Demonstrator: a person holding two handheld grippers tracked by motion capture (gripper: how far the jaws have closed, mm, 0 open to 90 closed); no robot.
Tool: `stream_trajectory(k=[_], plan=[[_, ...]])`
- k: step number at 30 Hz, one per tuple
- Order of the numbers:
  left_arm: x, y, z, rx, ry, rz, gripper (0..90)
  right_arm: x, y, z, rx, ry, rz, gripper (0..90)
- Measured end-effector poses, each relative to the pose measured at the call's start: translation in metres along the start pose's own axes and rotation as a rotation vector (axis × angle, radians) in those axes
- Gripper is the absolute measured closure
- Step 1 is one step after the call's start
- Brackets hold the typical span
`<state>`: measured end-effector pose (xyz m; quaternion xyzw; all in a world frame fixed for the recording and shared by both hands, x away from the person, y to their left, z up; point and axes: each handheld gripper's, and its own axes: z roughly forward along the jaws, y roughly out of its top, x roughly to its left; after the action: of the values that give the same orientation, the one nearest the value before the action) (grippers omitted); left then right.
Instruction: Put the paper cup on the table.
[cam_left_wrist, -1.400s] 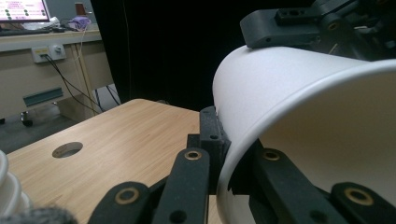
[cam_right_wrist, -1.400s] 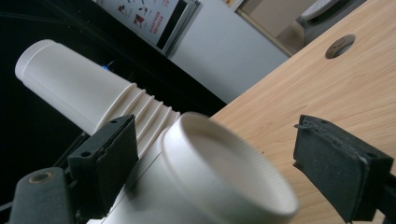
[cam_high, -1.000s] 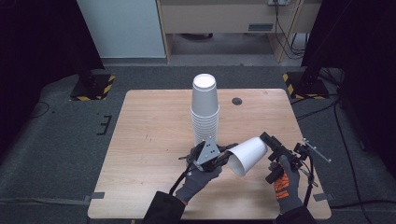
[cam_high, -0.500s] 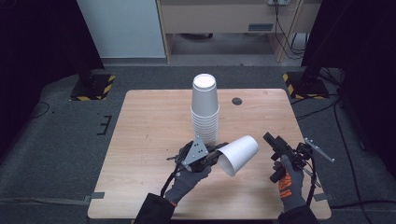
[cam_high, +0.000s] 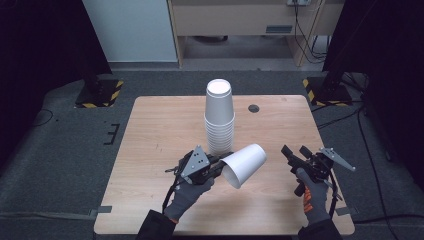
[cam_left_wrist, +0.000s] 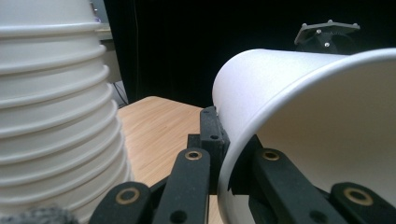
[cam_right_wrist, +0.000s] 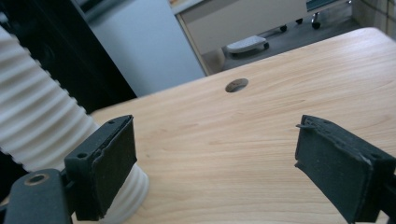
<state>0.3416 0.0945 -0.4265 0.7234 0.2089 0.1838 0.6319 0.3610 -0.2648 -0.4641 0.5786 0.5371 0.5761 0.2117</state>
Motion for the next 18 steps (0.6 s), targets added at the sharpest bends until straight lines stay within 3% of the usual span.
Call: stream_trajectory(k=[1, 2, 3, 7, 13, 18], plan=[[0.0, 0.0, 0.0, 0.0, 0.0, 0.0, 87.0, 0.0, 0.0, 0.0, 0.0, 0.0, 0.0, 12.5], [0.001, 0.0, -0.002, 0.0, 0.001, -0.004, 87.0, 0.001, -0.001, 0.001, 0.015, -0.017, -0.054, 12.1], [0.002, -0.001, -0.005, 0.003, 0.004, -0.008, 87.0, 0.001, -0.001, 0.001, 0.015, -0.017, -0.054, 12.1], [0.006, -0.006, -0.015, 0.02, 0.005, -0.023, 87.0, 0.002, -0.003, 0.003, 0.043, -0.047, -0.142, 11.5], [0.012, -0.012, -0.026, 0.055, 0.015, -0.033, 87.0, 0.0, -0.004, 0.003, 0.061, -0.067, -0.174, 11.2], [0.017, -0.017, -0.037, 0.074, 0.042, -0.042, 86.9, -0.001, -0.009, 0.007, 0.104, -0.095, -0.255, 10.7]])
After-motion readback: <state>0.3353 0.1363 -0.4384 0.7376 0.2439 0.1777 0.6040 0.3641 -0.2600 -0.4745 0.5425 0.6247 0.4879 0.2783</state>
